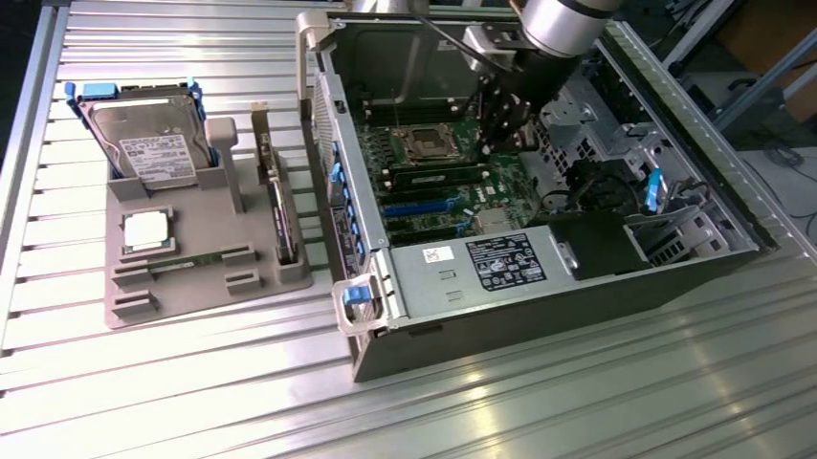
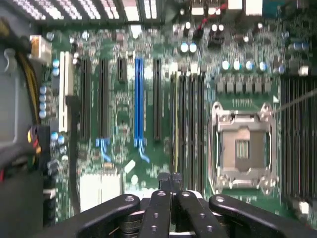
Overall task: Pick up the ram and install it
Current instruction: 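Insert the ram into the slot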
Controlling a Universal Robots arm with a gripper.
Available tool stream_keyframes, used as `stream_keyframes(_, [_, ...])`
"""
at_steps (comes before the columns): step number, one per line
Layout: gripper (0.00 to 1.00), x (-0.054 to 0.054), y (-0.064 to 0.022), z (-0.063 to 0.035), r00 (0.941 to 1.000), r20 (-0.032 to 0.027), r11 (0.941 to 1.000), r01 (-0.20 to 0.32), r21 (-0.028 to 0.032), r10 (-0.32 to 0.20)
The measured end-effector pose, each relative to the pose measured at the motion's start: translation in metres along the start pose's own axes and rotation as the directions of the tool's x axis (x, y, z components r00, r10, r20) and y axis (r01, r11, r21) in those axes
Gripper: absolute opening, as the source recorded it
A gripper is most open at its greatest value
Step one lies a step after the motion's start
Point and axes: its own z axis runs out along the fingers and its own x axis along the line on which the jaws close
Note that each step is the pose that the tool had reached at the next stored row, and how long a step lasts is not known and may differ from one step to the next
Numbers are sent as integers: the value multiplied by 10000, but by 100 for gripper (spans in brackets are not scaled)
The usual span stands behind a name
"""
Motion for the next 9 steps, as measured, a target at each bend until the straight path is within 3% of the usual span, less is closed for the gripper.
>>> stream_keyframes(2, [10, 0, -100, -9, 10000, 0, 10000, 0, -52, 0])
stream_keyframes(3, [10, 1, -197, -16, 10000, -1, 10000, 1, -92, -2])
stream_keyframes(5, [10, 1, -346, -29, 10000, -20, 9999, 1, -113, -1])
stream_keyframes(9, [10, 2, -538, -45, 10000, -26, 9999, 0, -133, 0])
